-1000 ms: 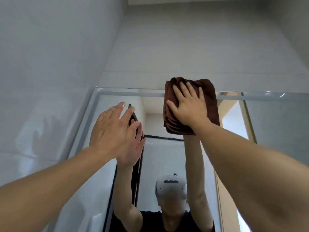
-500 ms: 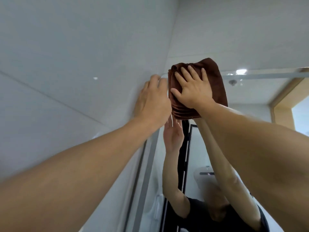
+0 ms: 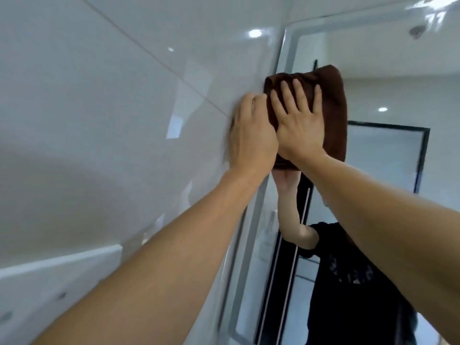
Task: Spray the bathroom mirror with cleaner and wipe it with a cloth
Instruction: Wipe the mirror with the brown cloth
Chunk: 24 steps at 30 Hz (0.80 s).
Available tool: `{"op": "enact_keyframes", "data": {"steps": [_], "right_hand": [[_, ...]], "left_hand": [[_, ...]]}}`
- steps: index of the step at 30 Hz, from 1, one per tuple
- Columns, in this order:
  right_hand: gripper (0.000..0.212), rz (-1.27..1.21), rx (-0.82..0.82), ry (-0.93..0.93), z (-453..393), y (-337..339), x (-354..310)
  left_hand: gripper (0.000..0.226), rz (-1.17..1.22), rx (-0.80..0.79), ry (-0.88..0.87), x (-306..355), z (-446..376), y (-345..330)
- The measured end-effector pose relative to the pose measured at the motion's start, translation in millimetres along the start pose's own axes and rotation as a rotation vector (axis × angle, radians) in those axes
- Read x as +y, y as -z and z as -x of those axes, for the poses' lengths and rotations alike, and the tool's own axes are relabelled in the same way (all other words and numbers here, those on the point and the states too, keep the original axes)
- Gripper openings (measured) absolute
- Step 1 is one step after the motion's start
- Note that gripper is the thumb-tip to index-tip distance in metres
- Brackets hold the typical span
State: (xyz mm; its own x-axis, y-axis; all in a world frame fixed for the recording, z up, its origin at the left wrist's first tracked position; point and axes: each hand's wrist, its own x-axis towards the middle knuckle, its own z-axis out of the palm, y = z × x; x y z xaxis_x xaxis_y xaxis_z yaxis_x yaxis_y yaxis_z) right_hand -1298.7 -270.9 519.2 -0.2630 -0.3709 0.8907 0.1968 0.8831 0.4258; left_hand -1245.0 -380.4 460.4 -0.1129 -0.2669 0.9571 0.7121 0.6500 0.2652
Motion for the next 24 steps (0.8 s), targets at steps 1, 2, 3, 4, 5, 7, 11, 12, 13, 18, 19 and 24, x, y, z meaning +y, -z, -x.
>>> {"op": "enact_keyframes", "data": {"steps": [1, 2, 3, 4, 5, 7, 11, 12, 13, 18, 19, 24], "right_hand": [[0.076, -0.021, 0.001, 0.004, 16, -3, -7], [0.074, -0.042, 0.001, 0.008, 31, -6, -13], [0.073, -0.065, -0.005, 0.009, 46, -8, -19], [0.072, -0.086, -0.013, 0.009, 61, -9, -26], [0.072, -0.102, -0.019, 0.006, 75, -11, -33], [0.073, -0.124, -0.016, -0.006, 104, -18, -47], [0.073, -0.176, -0.018, -0.041, 165, -31, -83], [0.073, -0.183, -0.027, -0.048, 182, -35, -93], [0.073, -0.186, -0.035, -0.055, 199, -39, -102], [0.070, -0.203, -0.048, -0.055, 280, -55, -138], [0.069, -0.208, -0.049, -0.052, 292, -58, -142], [0.066, -0.244, -0.066, -0.076, 343, -67, -165]], "left_hand": [[0.042, 0.049, 0.008, 0.035, -3, 18, 0], [0.041, 0.104, 0.018, 0.086, -6, 36, 1], [0.043, 0.167, 0.025, 0.153, -9, 55, 3], [0.044, 0.235, 0.024, 0.227, -14, 75, 6], [0.046, 0.309, 0.021, 0.298, -18, 95, 9], [0.045, 0.437, 0.017, 0.409, -27, 135, 16], [0.046, 0.478, -0.016, 0.518, -44, 210, 30], [0.044, 0.464, -0.027, 0.528, -47, 224, 32], [0.041, 0.447, -0.039, 0.532, -48, 235, 34], [0.042, 0.408, -0.089, 0.529, -53, 257, 44], [0.043, 0.403, -0.085, 0.521, -54, 259, 46], [0.043, 0.420, -0.124, 0.512, -50, 278, 51]]}}
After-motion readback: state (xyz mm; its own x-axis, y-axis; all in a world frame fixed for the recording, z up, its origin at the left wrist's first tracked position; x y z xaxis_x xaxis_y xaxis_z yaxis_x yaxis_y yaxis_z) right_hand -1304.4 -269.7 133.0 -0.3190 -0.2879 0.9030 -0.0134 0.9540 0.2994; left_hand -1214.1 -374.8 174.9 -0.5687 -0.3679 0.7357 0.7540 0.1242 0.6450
